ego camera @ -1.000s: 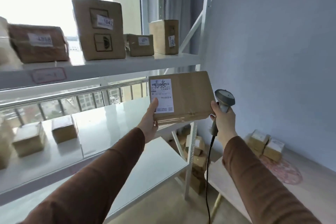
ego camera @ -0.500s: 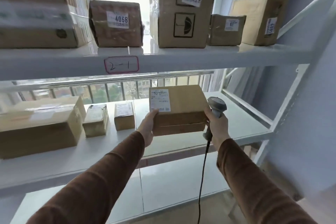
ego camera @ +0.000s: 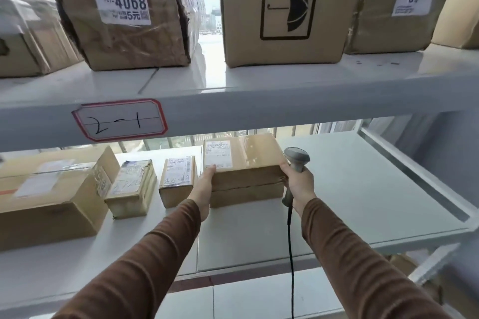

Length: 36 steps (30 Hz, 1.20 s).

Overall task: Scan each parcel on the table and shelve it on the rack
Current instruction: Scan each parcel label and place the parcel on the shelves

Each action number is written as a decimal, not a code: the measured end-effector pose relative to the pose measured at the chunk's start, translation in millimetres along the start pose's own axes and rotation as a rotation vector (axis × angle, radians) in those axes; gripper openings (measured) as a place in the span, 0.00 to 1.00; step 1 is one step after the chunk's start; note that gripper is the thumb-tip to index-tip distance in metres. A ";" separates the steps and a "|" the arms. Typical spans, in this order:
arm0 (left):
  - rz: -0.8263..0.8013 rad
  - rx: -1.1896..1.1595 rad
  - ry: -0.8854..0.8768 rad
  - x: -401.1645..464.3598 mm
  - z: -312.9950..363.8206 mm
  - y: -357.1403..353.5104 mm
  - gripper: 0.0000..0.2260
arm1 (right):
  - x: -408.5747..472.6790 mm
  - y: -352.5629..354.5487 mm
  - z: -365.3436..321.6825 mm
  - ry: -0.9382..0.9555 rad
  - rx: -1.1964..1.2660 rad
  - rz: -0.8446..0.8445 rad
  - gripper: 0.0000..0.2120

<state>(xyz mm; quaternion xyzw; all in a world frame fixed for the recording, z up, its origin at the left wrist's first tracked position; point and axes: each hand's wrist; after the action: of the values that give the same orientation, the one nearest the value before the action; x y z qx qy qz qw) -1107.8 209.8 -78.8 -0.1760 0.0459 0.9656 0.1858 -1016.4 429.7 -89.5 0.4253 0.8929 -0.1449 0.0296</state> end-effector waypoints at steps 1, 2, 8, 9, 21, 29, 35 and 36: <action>0.013 -0.007 0.000 4.5 -1.2 0.4 0.25 | 4.4 -3.1 0.7 0.001 -0.004 -0.005 0.15; 0.024 -0.010 0.001 7.8 -1.5 0.5 0.26 | 7.7 -5.9 0.7 0.001 -0.006 -0.010 0.14; 0.118 0.021 -0.089 18.8 -2.6 0.2 0.28 | 14.3 -13.0 2.3 -0.011 0.009 -0.013 0.12; 0.141 0.049 -0.128 18.0 -0.7 0.0 0.29 | 12.8 -12.6 1.8 -0.008 0.007 -0.012 0.12; 0.154 0.431 -0.640 -34.7 43.0 -38.9 0.29 | -62.9 20.1 -40.8 0.193 0.033 0.015 0.15; -0.386 0.394 -0.571 -107.3 8.3 -161.6 0.27 | -149.6 134.1 -56.1 0.261 0.079 0.290 0.10; -0.753 0.362 -0.505 -197.4 -39.8 -275.1 0.27 | -235.5 263.5 -64.5 0.318 0.048 0.552 0.10; -0.807 0.363 -0.490 -213.9 -46.5 -292.9 0.27 | -249.8 284.2 -67.0 0.325 0.045 0.594 0.11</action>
<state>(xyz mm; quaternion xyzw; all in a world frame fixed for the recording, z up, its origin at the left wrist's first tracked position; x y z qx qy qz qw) -797.1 400.8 -52.7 0.0875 0.0965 0.8061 0.5773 -634.4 430.6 -47.9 0.6848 0.7197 -0.0801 -0.0816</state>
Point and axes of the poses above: each hand's wrist, its own x-axis towards the middle knuckle, its own y-axis out of the back of the hand, z = x × y, and after that the axes turned 10 degrees about x, right-handed
